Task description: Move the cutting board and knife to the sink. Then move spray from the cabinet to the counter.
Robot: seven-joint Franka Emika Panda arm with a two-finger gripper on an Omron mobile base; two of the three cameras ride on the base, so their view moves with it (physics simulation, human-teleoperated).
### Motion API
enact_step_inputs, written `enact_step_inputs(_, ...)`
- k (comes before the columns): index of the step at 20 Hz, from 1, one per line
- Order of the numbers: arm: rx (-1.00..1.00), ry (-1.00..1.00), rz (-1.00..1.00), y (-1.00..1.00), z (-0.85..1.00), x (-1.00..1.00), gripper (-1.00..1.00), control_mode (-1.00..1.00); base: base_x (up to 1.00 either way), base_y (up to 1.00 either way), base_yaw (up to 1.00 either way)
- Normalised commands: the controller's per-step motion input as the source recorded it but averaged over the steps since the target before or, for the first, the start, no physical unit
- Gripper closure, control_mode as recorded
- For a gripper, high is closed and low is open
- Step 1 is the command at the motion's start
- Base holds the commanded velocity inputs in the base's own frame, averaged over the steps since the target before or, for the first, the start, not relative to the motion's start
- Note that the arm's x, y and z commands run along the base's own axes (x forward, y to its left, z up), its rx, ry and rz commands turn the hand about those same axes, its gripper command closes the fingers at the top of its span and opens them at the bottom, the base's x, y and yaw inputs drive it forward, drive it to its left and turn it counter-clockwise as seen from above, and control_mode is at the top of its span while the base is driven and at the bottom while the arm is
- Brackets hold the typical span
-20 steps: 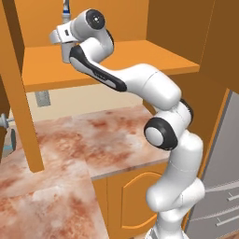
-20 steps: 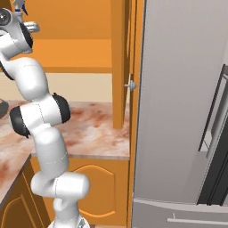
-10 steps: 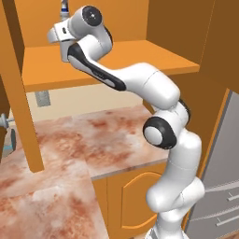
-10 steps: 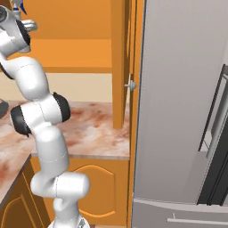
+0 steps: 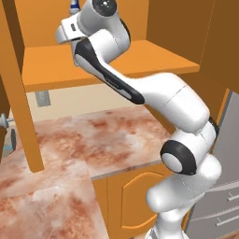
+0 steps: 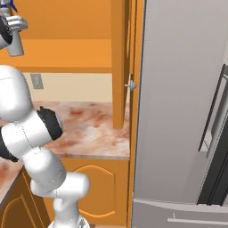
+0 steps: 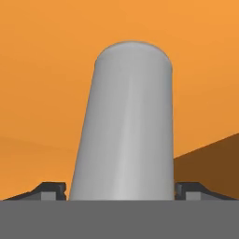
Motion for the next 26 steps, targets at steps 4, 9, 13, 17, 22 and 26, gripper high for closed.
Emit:
enact_step_inputs(4, 0.00, 0.00, 0.01, -0.89, -0.27, -1.00, 1.00, -1.00, 0.00, 0.00, 0.00)
enact_step_inputs(9, 0.00, 0.00, 0.12, -0.68, -0.82, -1.00, 1.00, -1.00, 0.00, 0.00, 0.00)
enact_step_inputs(13, 0.00, 0.00, 0.21, -0.39, -0.93, -1.00, 1.00, -1.00, 0.00, 0.00, 0.00)
enact_step_inputs(17, -0.01, 0.00, 0.33, -0.08, -1.00, -0.72, 1.00, -1.00, 0.00, 0.00, 0.00)
enact_step_inputs(22, -0.11, 0.00, 0.35, 0.11, -1.00, -0.04, 1.00, -1.00, 0.00, 0.00, 0.00)
enact_step_inputs(26, 0.00, 0.00, 0.26, 0.00, -1.00, 0.38, 1.00, -1.00, 0.00, 0.00, 0.00)
